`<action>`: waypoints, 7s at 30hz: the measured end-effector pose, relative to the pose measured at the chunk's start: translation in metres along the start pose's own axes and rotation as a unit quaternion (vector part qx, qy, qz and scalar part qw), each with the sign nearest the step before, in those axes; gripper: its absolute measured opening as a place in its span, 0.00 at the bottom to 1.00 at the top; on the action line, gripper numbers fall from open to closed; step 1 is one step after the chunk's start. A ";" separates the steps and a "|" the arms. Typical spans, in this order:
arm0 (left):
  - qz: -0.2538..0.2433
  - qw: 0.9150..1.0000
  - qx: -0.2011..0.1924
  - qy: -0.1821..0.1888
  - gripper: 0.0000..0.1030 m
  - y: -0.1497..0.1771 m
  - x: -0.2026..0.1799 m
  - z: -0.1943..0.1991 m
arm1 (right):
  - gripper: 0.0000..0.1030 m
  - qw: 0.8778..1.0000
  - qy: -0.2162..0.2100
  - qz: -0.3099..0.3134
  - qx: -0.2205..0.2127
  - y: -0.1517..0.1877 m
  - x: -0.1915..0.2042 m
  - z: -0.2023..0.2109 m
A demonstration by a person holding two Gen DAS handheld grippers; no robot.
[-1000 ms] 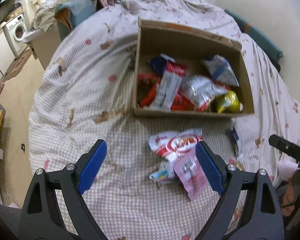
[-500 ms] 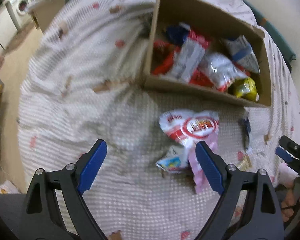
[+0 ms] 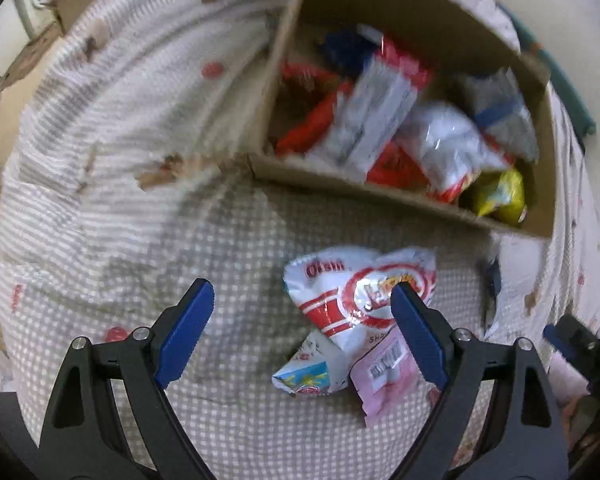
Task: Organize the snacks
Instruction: 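Grasp the white Oishi chip bag with the left tool while the right tool grasps the blue-and-white bar, then carry the Oishi bag and blue bar into the box and open both tools, then grasp the pink packet with the left tool while the right tool grasps the checkered wafer bar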
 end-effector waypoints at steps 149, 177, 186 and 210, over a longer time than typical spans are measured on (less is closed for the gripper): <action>-0.118 0.985 -0.121 -0.036 0.38 -0.136 -0.097 0.069 | 0.18 0.990 -0.054 0.126 -0.033 -0.126 0.072 -0.005; -0.083 0.980 -0.164 -0.076 0.83 -0.114 -0.067 0.104 | 0.75 0.989 -0.066 0.119 -0.064 -0.121 0.070 0.023; -0.071 0.980 -0.178 -0.059 0.83 -0.100 -0.060 0.123 | 0.77 0.988 -0.071 0.113 -0.076 -0.114 0.068 0.037; -0.073 0.972 -0.216 -0.062 0.83 -0.007 -0.026 0.145 | 0.77 0.995 -0.054 0.079 -0.030 -0.027 0.040 0.040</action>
Point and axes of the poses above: each gripper's, at about its wrist camera, not at the fingertips, and z roughly against the way its jaws point, x to its left, y to its underside, the point moved 6 cm from there along -z, roughly the way its jaws point, and after that the axes turned 15 degrees about x, right-handed, at the moved point
